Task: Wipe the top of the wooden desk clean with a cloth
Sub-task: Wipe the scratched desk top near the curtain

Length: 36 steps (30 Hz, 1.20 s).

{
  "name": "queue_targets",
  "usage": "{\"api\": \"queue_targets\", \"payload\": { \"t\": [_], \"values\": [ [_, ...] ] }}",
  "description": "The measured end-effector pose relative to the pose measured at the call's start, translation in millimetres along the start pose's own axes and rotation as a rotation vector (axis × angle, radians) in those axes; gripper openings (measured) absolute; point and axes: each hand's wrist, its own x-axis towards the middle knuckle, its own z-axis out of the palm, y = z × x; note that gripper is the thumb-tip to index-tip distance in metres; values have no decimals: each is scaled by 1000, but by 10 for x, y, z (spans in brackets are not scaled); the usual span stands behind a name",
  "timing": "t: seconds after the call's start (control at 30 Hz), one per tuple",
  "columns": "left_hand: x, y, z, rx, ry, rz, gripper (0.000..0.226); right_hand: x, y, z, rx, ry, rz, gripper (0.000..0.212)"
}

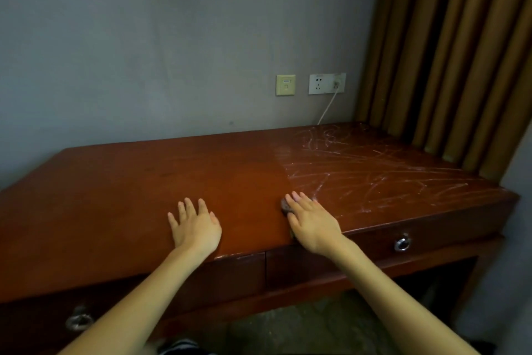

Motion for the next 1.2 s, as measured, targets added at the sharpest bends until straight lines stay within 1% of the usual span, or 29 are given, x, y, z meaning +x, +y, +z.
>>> {"api": "queue_targets", "payload": {
  "t": [0.13,0.23,0.33,0.43,0.53,0.63,0.7,0.8,0.9,0.97,1.07,1.2],
  "values": [
    [-109,235,35,0,-29,123,54,-170,-305,87,-14,32,-65,52],
    [-145,446,62,11,-33,191,54,-16,-558,133,-2,-24,-144,51],
    [-119,469,60,22,-38,206,55,263,-632,113,9,-90,-170,50],
    [-93,465,47,8,-47,230,54,481,-535,71,-16,-93,-138,50],
    [-14,497,36,-6,-46,250,54,556,-259,-9,-20,-90,-48,50],
    [94,533,34,-12,-57,287,54,393,128,-113,-19,-52,74,51],
    [154,565,38,-13,-58,307,54,143,299,-151,-18,-34,117,51],
    [249,641,50,-14,-54,327,54,-248,272,-132,-36,21,103,51],
    [317,679,67,-13,-53,341,53,-363,-19,-26,-58,52,34,51],
    [347,657,75,-26,-48,357,53,-188,-251,30,-53,18,-24,50],
    [400,605,86,-56,-29,395,52,330,-468,72,-33,-66,-64,50],
    [465,594,111,-67,-23,381,53,913,-344,58,-31,-74,-11,50]
  ]
}}
